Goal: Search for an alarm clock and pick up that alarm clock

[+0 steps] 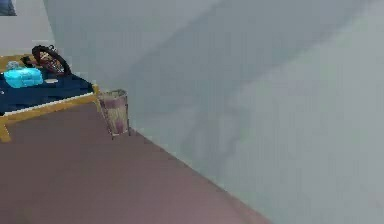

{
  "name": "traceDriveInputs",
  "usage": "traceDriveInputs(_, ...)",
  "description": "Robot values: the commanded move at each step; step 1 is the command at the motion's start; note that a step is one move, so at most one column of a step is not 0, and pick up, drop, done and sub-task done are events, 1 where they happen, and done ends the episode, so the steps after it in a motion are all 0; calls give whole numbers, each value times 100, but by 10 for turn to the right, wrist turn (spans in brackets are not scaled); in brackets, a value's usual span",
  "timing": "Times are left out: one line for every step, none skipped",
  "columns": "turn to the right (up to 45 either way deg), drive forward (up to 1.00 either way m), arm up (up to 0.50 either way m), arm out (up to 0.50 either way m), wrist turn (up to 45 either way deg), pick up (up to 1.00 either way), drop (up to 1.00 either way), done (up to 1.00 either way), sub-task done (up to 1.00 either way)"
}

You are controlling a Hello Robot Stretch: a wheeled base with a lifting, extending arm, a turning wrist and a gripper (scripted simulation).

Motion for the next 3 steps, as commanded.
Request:
traceDriveInputs(450, 0, 0, 0, 0, 0, 0, 0, 0)
traceDriveInputs(450, 0, 0, 0, 0, 0, 0, 0, 0)
traceDriveInputs(420, 0, 0, 0, 0, 0, 0, 0, 0)
